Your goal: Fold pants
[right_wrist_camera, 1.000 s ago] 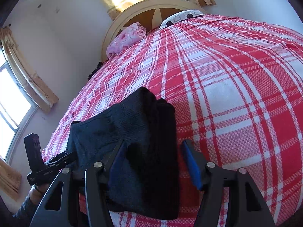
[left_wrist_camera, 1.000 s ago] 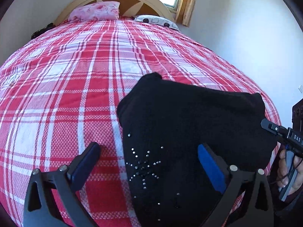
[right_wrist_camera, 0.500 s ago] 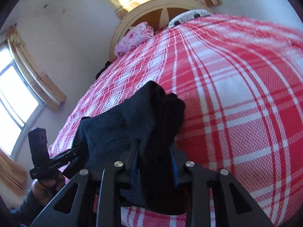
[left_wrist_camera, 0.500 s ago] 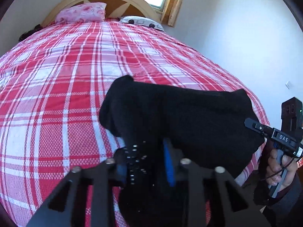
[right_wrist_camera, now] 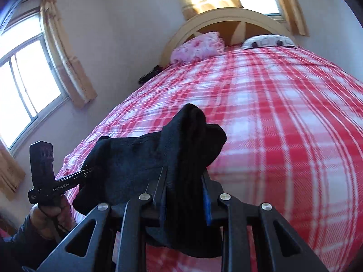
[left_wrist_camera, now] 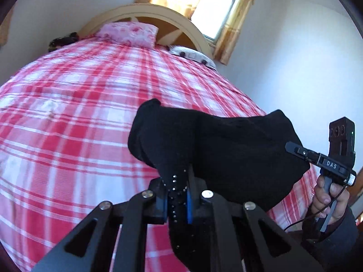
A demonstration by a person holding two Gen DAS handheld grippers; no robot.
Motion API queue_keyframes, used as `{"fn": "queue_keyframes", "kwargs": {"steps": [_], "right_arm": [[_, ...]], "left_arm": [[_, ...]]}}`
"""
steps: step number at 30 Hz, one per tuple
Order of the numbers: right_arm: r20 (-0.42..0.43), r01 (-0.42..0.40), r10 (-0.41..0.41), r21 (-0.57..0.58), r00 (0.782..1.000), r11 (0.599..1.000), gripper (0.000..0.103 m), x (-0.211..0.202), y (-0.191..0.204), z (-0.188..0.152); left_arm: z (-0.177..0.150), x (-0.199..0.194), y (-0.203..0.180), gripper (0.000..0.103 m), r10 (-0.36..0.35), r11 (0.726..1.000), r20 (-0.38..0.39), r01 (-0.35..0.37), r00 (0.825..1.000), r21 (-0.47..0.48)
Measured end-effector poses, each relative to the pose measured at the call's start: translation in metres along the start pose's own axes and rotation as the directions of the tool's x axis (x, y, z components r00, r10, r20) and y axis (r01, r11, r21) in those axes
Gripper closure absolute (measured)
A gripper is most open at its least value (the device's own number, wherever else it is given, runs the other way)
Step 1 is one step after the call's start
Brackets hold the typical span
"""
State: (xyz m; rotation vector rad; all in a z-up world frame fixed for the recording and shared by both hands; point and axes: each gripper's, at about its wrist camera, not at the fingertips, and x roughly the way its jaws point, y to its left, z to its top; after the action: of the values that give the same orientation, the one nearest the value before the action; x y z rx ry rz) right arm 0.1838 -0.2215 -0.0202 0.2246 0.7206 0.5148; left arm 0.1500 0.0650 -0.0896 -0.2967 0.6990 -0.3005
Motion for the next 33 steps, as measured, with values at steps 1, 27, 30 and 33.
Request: {"fn": "queue_keyframes", "kwargs": {"steps": [1, 27, 30, 33], "right_arm": [[-0.007, -0.014, 0.014, -0.023, 1.0, 1.0, 0.077, 0.014, 0.01, 0.01], [-0.29, -0.098, 0.111, 0.06, 0.951, 0.993, 0.032, 0.268, 0.06, 0.052], [-0.24, -0.076, 0.095, 0.087, 0.966, 0.993, 0.032, 0.254, 0.055, 0.055], [-0.159, -0.03, 0.047, 0.109, 0.986, 0.994, 0.032, 0.221, 0.053, 0.06]], "left_arm": [[0.004, -0.005, 0.01, 0.091, 0.021, 1.0, 0.009, -0.021, 1.0, -0.005], [-0.003, -0.006, 0.163, 0.021, 0.394, 0.906, -0.049, -0.397, 0.918, -0.148], [-0.004, -0.019, 0.15, 0.021, 0.445, 0.887, -0.036, -0.446, 0.895, -0.122], [-0.007, -0.041, 0.133, 0.021, 0.458, 0.884, 0.016, -0.454, 0.889, -0.109]]}}
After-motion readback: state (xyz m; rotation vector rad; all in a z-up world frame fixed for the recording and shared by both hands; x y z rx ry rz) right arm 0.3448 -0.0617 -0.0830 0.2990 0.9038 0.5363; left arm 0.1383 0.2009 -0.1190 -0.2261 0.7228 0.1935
